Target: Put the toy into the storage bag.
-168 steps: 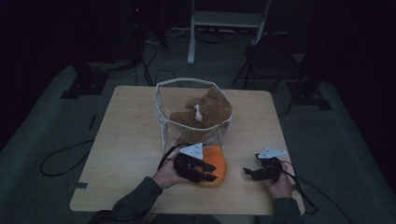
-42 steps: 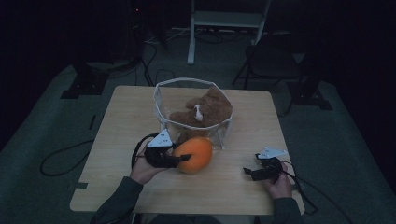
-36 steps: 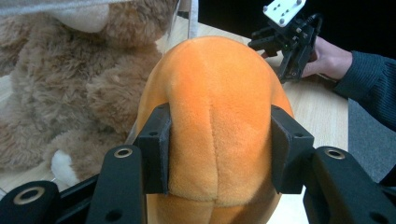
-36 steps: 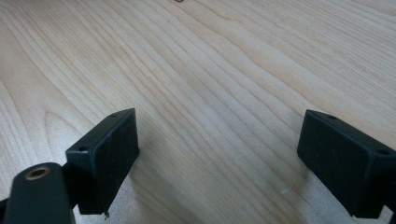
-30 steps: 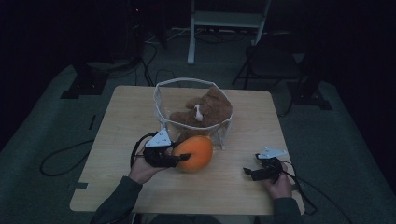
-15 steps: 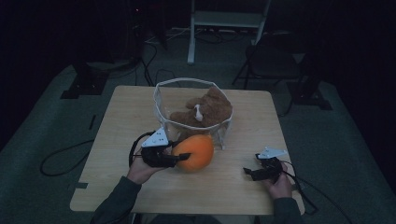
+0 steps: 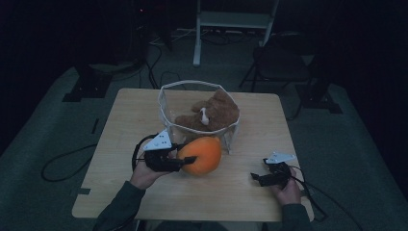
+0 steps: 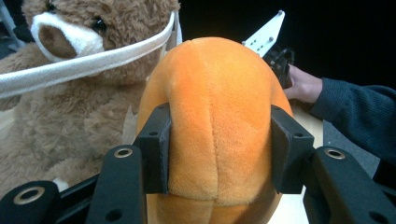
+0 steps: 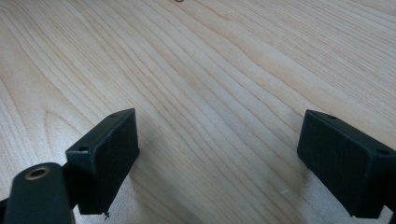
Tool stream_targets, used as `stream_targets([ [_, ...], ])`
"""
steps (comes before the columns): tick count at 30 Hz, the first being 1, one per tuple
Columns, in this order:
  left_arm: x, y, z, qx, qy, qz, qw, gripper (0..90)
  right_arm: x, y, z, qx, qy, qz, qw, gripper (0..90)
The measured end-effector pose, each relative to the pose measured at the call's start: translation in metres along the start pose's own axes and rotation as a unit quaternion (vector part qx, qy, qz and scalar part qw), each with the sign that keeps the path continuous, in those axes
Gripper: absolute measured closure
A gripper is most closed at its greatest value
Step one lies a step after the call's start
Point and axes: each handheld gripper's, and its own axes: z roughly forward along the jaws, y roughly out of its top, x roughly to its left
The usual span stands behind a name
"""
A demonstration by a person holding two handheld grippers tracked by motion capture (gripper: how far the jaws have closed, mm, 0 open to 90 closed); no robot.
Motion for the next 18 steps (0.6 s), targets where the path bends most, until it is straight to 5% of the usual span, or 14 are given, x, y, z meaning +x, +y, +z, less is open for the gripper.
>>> stream_targets([
  [18, -0.0031, 0.0104, -0.0066, -0.013, -0.005, 0.008, 0.9999, 50.1, -0.0002, 0.0, 0.0, 0.0, 0.0, -0.001, 1.0, 11.9],
])
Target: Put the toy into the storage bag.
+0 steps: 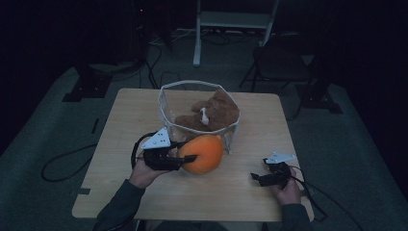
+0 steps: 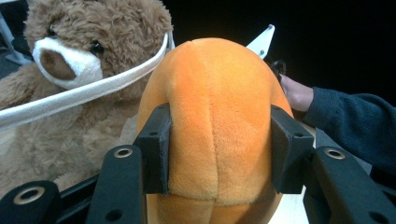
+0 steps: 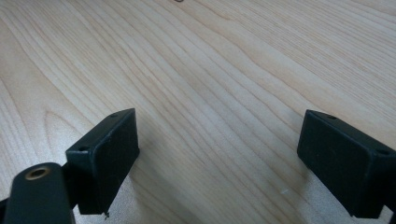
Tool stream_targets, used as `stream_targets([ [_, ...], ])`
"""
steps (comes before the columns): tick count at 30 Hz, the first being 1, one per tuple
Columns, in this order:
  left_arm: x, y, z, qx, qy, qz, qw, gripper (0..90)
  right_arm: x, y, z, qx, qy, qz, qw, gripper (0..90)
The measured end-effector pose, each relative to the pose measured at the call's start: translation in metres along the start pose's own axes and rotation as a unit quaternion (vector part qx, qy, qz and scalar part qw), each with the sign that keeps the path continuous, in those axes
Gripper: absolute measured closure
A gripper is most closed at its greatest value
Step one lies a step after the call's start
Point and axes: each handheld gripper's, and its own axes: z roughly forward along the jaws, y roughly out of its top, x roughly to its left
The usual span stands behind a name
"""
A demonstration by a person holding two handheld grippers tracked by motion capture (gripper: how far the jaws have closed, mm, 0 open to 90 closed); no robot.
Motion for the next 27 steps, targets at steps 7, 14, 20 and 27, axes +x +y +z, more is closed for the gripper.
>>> stream_targets([
  [7, 0.0, 0.002, -0.003, -0.003, 0.0, 0.002, 1.0, 50.1, 0.0, 0.0, 0.0, 0.0, 0.0, 0.0, 1.0, 11.9],
  [14, 0.0, 0.005, -0.006, -0.008, 0.0, 0.003, 1.0, 50.1, 0.0, 0.0, 0.0, 0.0, 0.0, 0.0, 1.0, 11.9],
  [20, -0.001, 0.008, -0.009, -0.012, -0.002, 0.004, 0.9999, 50.1, 0.0, 0.0, 0.0, 0.0, 0.0, 0.0, 1.0, 11.9],
  [27, -0.001, 0.011, -0.011, -0.016, -0.002, 0.008, 0.9998, 50.2, 0.0, 0.0, 0.0, 0.0, 0.0, 0.0, 1.0, 11.9],
])
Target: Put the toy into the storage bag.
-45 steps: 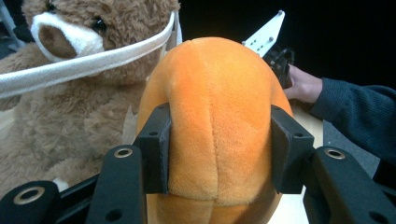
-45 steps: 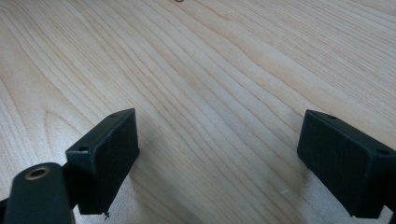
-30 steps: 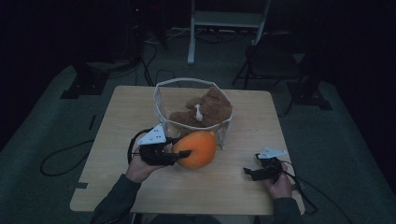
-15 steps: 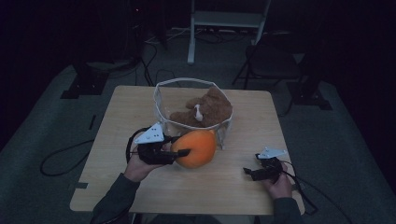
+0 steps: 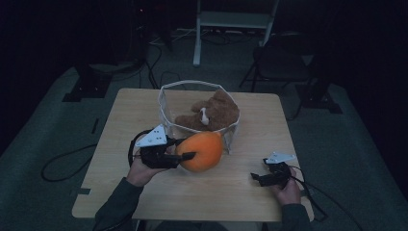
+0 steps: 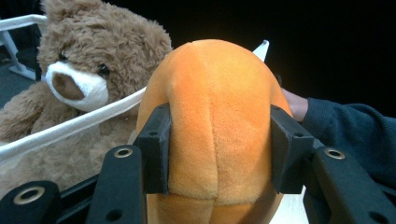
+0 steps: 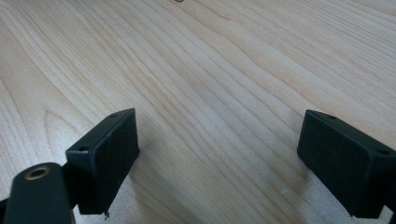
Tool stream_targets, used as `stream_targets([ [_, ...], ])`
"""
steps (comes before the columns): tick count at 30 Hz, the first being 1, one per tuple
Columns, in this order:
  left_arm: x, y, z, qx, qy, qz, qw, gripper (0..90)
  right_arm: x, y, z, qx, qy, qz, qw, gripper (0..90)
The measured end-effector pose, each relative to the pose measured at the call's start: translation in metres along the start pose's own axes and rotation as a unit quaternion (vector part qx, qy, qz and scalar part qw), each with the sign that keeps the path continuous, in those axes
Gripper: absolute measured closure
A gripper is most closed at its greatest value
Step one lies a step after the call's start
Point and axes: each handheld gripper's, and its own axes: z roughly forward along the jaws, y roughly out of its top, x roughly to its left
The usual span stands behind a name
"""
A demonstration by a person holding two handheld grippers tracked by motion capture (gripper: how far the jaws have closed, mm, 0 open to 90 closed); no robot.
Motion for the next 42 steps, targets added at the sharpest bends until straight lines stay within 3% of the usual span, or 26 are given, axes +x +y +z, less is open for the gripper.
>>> stream_targets([
  [42, -0.002, 0.011, -0.01, -0.023, -0.007, 0.005, 0.9997, 50.2, 0.0, 0.0, 0.0, 0.0, 0.0, 0.0, 1.0, 11.9],
])
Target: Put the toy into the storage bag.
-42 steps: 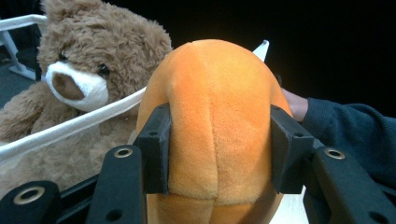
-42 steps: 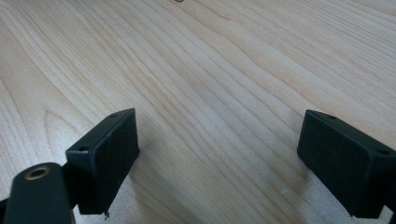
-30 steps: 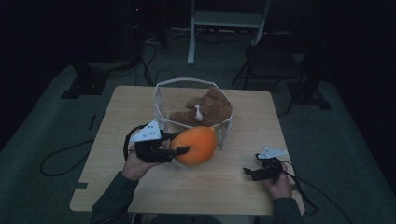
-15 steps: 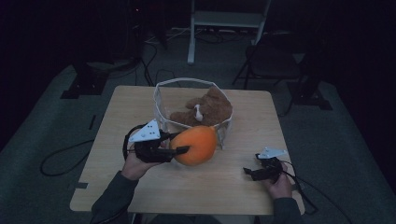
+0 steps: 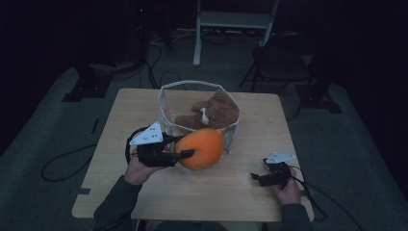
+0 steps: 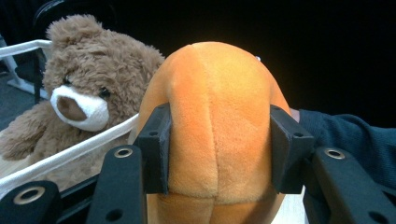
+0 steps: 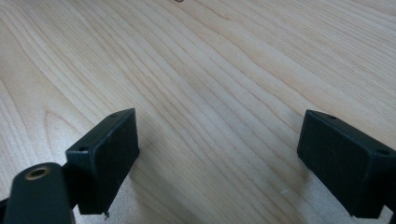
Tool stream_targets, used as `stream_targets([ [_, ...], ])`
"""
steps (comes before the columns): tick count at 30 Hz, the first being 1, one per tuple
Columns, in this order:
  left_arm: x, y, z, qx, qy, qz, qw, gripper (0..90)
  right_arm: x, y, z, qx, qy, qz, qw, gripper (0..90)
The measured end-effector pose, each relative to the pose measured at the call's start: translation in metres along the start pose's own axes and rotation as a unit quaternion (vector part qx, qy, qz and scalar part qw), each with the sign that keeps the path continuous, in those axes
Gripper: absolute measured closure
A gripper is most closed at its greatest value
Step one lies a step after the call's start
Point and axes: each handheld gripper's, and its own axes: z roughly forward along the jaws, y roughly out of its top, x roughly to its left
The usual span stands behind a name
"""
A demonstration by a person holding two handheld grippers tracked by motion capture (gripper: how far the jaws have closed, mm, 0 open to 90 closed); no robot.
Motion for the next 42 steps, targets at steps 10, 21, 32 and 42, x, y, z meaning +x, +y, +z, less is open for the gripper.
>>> stream_targets([
  [10, 0.0002, 0.004, -0.0011, -0.006, -0.004, -0.001, 1.0, 50.2, 0.0, 0.0, 0.0, 0.0, 0.0, 0.0, 1.0, 11.9],
  [21, 0.0035, 0.0065, -0.0027, -0.012, -0.006, -0.006, 0.9999, 50.3, 0.0, 0.0, 0.0, 0.0, 0.0, 0.0, 1.0, 11.9],
  [32, 0.0061, 0.0083, -0.0051, -0.02, -0.003, -0.009, 0.9998, 50.3, 0.0, 0.0, 0.0, 0.0, 0.0, 0.0, 1.0, 11.9],
  [42, 0.0085, 0.0097, -0.0066, -0.022, -0.002, -0.012, 0.9997, 50.4, 0.0, 0.0, 0.0, 0.0, 0.0, 0.0, 1.0, 11.9],
])
